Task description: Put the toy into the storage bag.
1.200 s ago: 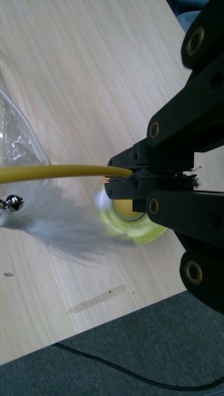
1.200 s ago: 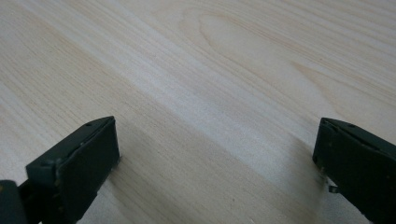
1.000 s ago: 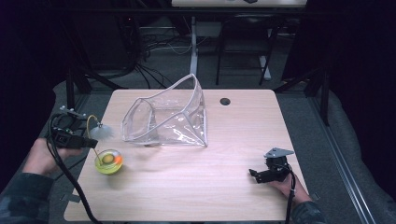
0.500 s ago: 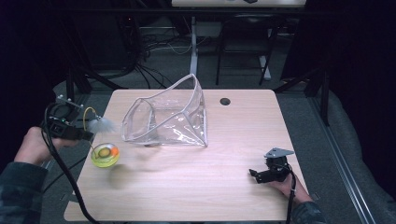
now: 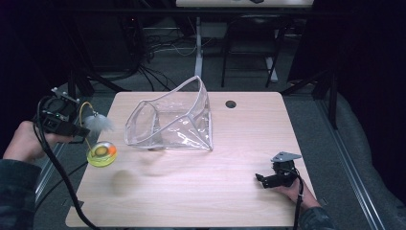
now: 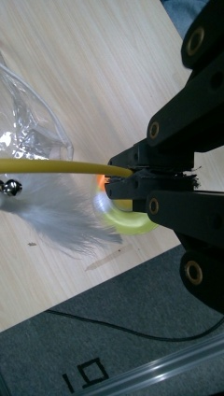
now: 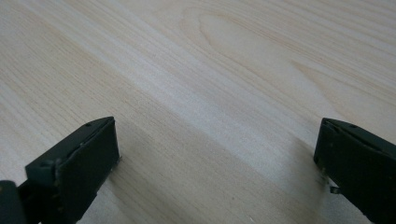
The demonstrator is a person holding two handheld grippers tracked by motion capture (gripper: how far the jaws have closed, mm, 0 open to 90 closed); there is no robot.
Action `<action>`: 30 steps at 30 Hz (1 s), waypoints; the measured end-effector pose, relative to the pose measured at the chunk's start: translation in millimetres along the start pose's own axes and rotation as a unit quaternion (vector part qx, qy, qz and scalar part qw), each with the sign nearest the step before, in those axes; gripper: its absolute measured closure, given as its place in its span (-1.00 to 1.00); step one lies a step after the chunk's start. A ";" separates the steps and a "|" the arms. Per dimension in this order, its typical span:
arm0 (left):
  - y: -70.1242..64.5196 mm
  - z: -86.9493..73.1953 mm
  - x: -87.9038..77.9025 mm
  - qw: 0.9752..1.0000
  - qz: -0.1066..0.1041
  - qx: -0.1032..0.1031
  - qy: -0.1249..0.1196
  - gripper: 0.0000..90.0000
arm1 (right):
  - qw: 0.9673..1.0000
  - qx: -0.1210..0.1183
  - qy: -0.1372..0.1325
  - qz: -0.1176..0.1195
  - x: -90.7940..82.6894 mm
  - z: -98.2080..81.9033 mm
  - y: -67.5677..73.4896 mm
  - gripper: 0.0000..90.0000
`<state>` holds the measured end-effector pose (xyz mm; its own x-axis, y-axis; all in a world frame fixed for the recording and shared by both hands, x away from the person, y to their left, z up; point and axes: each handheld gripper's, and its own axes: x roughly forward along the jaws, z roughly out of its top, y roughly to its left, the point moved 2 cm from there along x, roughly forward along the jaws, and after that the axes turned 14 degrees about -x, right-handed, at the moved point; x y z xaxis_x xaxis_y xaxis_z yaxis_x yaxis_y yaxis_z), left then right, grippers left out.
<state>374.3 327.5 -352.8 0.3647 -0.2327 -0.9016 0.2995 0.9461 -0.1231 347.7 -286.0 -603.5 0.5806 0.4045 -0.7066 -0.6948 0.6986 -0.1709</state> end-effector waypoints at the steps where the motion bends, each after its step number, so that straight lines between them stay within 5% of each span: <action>1: 0.4 1.3 -0.1 1.000 -0.001 0.000 -0.001 0.96 | 1.000 0.001 -0.001 0.000 0.1 0.0 0.1 -1.00; 30: 0.0 26.9 -21.9 1.000 0.006 0.012 -0.011 0.96 | 1.000 0.001 0.000 -0.001 0.1 0.0 0.1 -1.00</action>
<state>390.0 326.6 -321.9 0.3881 -0.2261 -0.8934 0.3160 0.9433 -0.1015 347.7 -285.9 -603.6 0.5817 0.4038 -0.7060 -0.6931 0.7004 -0.1705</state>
